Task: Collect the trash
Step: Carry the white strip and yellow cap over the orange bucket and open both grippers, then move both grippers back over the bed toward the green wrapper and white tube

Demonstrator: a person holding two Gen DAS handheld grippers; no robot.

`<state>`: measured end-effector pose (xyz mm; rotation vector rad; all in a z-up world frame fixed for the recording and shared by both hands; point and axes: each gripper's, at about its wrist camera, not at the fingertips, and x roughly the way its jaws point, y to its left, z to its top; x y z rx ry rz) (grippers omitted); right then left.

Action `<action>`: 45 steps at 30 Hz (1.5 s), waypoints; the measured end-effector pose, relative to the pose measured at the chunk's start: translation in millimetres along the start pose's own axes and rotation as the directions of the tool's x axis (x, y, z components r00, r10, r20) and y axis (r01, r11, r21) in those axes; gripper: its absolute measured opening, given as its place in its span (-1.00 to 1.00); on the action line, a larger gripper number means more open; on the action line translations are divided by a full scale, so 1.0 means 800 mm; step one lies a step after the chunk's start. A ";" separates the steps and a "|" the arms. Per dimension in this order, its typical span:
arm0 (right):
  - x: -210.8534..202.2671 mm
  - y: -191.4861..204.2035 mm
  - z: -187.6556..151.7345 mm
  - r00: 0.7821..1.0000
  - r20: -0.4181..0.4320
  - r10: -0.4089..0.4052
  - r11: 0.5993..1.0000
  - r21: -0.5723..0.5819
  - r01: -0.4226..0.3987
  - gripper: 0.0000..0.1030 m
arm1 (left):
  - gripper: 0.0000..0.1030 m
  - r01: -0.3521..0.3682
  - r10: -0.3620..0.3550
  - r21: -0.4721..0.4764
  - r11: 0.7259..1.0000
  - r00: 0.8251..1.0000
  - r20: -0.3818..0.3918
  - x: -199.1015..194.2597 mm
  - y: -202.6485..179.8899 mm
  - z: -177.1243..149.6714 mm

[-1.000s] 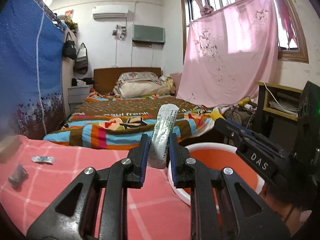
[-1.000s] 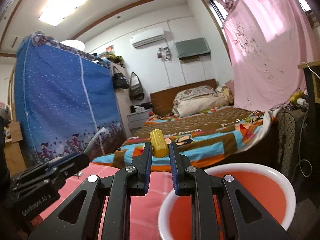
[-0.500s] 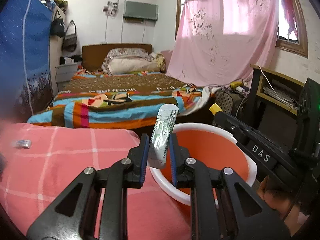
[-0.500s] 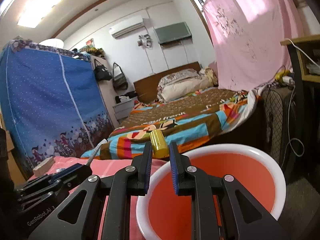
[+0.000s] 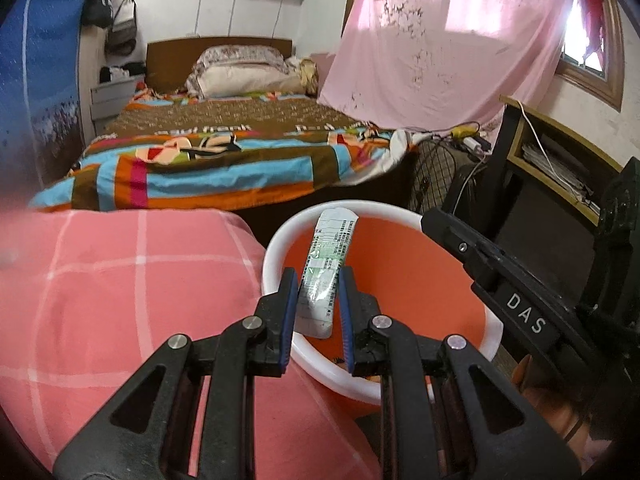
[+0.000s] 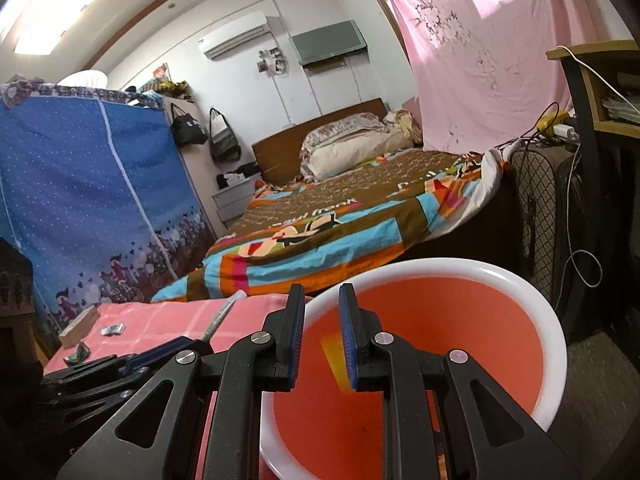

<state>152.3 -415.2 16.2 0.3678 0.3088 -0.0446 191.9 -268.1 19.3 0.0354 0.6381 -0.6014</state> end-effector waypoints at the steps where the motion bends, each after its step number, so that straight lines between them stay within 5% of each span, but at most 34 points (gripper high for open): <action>1: 0.000 -0.001 -0.001 1.000 -0.003 -0.002 1.000 0.003 0.002 -0.69 | -0.54 0.003 -0.003 -0.003 1.000 1.000 -0.009 0.003 0.001 0.000; 15: 0.002 -0.011 0.000 0.999 -0.026 -0.032 0.999 0.025 0.033 -0.68 | -0.50 0.023 -0.029 -0.058 0.998 0.995 -0.093 0.024 0.007 0.004; 29: 0.001 -0.012 0.004 0.999 -0.016 -0.046 0.999 0.025 0.047 -0.65 | -0.15 -0.010 0.007 -0.083 0.997 0.999 -0.036 0.002 0.023 0.015; 33: -0.006 0.000 0.009 0.999 0.018 -0.045 0.999 0.000 0.045 -0.35 | 0.02 -0.048 0.052 -0.109 0.993 0.998 0.028 -0.019 0.040 0.019; 42: -0.011 0.040 0.022 0.996 0.090 0.004 0.998 -0.069 0.002 -0.08 | 0.53 -0.165 0.187 -0.134 0.977 0.967 0.172 -0.071 0.083 0.023; 44: -0.011 0.051 0.024 0.994 0.105 0.016 0.996 -0.087 -0.007 0.10 | 0.73 -0.186 0.214 -0.150 0.971 0.955 0.204 -0.082 0.093 0.021; 45: -0.011 0.058 0.025 0.992 0.121 0.026 0.995 -0.094 -0.015 0.36 | 0.83 -0.199 0.234 -0.164 0.966 0.945 0.230 -0.090 0.101 0.019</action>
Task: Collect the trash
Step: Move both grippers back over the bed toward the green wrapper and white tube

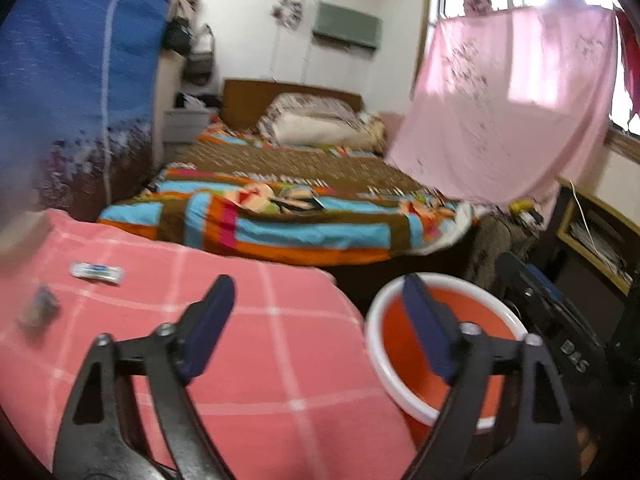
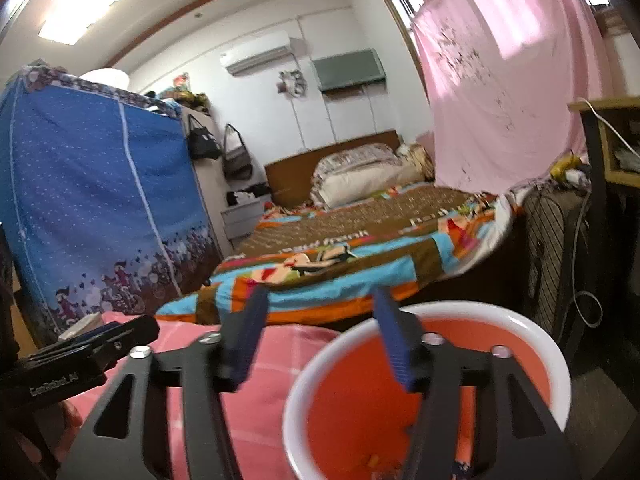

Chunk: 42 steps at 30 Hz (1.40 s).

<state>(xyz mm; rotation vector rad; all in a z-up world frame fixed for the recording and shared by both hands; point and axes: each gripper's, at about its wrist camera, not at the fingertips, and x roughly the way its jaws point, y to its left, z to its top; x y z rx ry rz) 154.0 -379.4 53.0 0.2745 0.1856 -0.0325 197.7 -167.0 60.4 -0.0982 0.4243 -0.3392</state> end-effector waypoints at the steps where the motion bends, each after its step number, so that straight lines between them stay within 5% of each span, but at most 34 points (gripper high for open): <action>1: -0.001 0.004 0.001 1.000 0.013 0.008 1.000 -0.001 -0.008 0.58 | 0.97 -0.013 0.013 -0.006 1.000 1.000 0.019 -0.005 0.006 0.000; 7: -0.001 0.041 0.007 0.994 0.088 0.072 0.997 -0.031 -0.070 1.00 | 1.00 -0.102 0.107 -0.047 0.994 0.986 0.130 -0.033 0.053 0.003; 21: 0.002 0.140 -0.008 0.938 0.200 0.284 0.954 -0.154 -0.256 1.00 | 1.00 -0.250 0.269 -0.103 0.963 0.918 0.290 -0.100 0.149 -0.004; 30: 0.023 0.197 -0.028 0.922 0.150 0.358 0.916 -0.247 -0.316 1.00 | 1.00 -0.359 0.349 -0.022 0.933 0.886 0.306 -0.118 0.201 -0.020; 37: 0.041 0.221 -0.046 0.925 0.100 0.367 0.902 -0.282 -0.327 1.00 | 1.00 -0.372 0.375 -0.071 0.926 0.876 0.302 -0.119 0.226 -0.029; 42: 0.053 0.232 -0.046 0.924 0.079 0.374 0.894 -0.295 -0.337 1.00 | 1.00 -0.370 0.377 -0.077 0.926 0.889 0.261 -0.107 0.242 -0.024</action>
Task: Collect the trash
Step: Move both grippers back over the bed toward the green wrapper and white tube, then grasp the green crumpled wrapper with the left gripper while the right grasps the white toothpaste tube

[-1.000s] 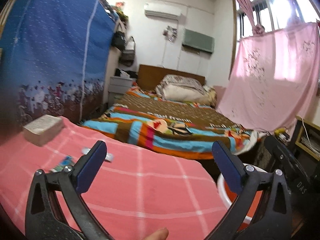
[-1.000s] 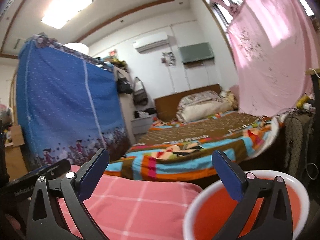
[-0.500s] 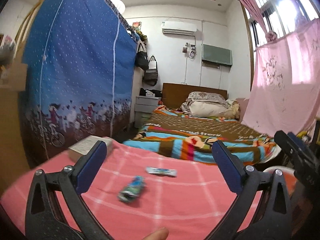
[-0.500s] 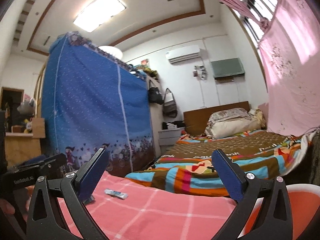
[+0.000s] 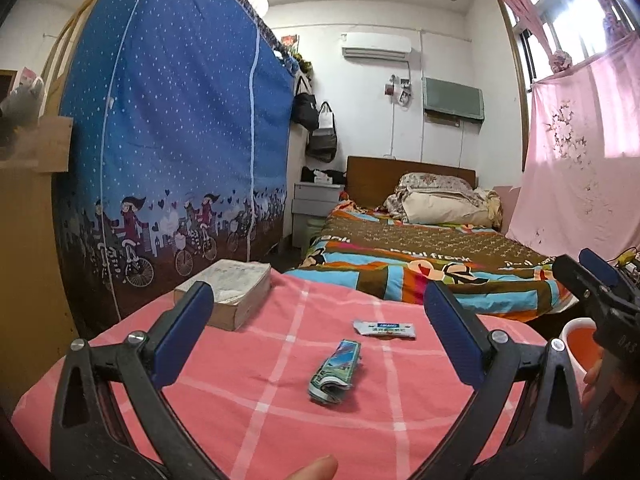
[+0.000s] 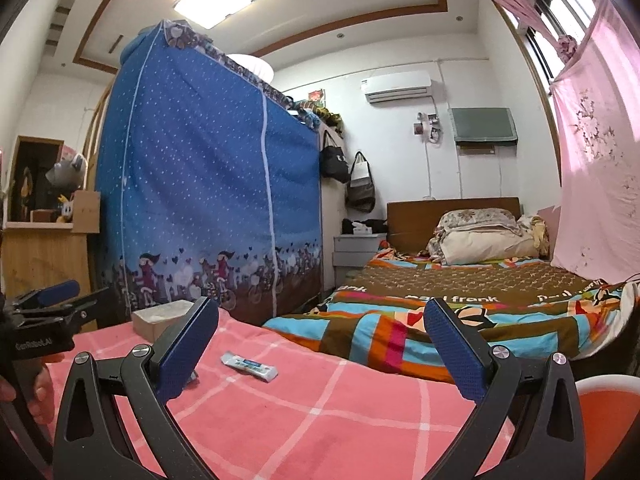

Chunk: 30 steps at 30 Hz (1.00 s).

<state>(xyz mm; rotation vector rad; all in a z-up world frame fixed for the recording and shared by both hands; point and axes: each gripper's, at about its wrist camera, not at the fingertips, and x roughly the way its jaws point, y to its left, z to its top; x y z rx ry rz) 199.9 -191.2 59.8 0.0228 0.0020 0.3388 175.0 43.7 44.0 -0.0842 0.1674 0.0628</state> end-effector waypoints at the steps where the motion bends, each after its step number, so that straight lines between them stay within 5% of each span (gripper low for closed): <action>1: 0.003 -0.001 0.000 1.000 -0.007 0.001 1.000 -0.001 -0.001 1.00 | 1.00 0.004 -0.004 0.003 1.000 1.000 -0.013 0.003 0.000 0.000; 8: 0.055 -0.009 -0.007 0.983 -0.184 0.014 0.999 0.034 -0.008 1.00 | 0.99 0.025 -0.015 0.045 0.999 0.980 -0.200 0.042 -0.003 -0.014; 14: 0.090 -0.018 -0.022 0.938 -0.346 0.026 0.997 0.080 0.002 1.00 | 0.74 0.084 -0.073 0.017 0.996 0.935 -0.347 0.074 0.001 -0.026; 20: 0.122 -0.011 -0.040 0.867 -0.496 0.050 0.997 0.072 -0.016 1.00 | 0.37 0.112 -0.099 -0.002 0.994 0.870 -0.483 0.100 -0.003 -0.040; 25: 0.141 0.008 -0.054 0.812 -0.581 0.055 0.998 0.014 -0.058 1.00 | -0.23 0.117 -0.119 -0.041 0.992 0.813 -0.570 0.118 0.003 -0.053; 30: 0.161 0.021 -0.068 0.742 -0.664 0.092 0.992 0.000 -0.123 0.97 | -0.35 0.115 -0.140 -0.079 0.990 0.818 -0.558 0.112 0.010 -0.050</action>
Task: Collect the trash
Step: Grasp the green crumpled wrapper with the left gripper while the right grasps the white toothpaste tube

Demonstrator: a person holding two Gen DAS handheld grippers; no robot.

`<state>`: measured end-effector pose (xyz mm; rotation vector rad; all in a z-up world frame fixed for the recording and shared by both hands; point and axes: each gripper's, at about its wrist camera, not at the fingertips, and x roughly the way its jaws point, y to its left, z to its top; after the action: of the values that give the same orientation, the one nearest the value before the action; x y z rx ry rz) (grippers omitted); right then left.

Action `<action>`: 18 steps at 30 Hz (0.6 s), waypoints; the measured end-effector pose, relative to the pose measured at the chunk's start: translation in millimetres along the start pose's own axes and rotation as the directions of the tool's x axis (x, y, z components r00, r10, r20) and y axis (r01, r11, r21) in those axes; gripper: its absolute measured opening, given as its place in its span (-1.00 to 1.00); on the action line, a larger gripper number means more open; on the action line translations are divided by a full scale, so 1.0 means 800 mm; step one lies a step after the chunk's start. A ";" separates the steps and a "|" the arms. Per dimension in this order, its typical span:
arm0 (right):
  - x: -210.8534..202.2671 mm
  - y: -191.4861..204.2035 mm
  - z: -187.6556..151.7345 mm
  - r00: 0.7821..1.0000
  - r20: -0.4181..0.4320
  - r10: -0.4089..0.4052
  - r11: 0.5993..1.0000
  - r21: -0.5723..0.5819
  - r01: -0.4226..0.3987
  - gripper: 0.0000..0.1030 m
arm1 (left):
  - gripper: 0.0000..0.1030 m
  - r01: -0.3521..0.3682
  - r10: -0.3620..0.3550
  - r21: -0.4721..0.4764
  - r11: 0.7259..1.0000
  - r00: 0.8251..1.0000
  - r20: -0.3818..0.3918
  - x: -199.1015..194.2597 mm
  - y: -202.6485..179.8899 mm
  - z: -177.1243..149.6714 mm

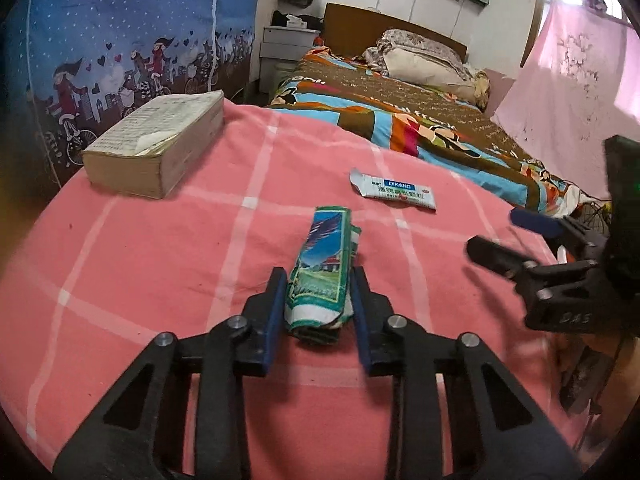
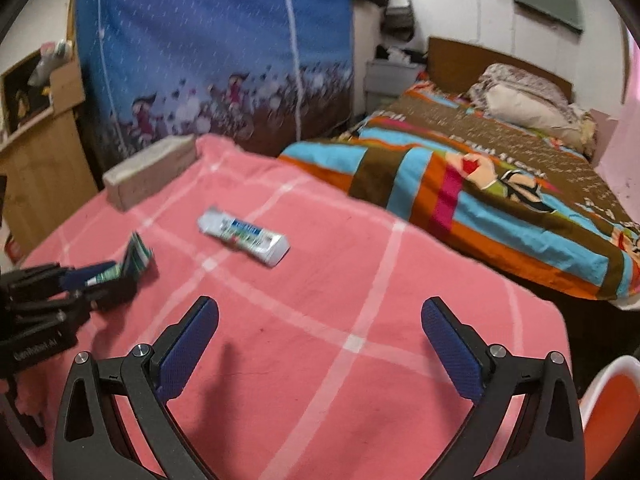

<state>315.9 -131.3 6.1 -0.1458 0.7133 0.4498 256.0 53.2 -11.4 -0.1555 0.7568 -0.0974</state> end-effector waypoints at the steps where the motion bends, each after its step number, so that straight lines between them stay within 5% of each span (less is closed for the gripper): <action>1: 0.005 0.002 0.001 1.000 -0.015 0.007 1.000 -0.008 -0.007 0.91 | -0.36 -0.001 0.001 -0.004 1.000 1.000 0.002 0.000 0.001 0.000; 14: 0.059 0.044 0.046 0.999 -0.046 -0.004 0.969 -0.245 -0.007 0.54 | -0.39 -0.031 0.034 -0.108 0.994 0.999 0.023 -0.001 0.023 0.007; 18: 0.069 0.049 0.050 0.992 -0.084 0.091 0.950 -0.291 -0.112 0.01 | -0.39 -0.027 0.030 -0.111 0.993 0.999 0.023 -0.001 0.024 0.007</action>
<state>359.3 -66.1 0.9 -0.4095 0.7213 0.6518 260.0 73.0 -10.3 -0.2513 0.7400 -0.0262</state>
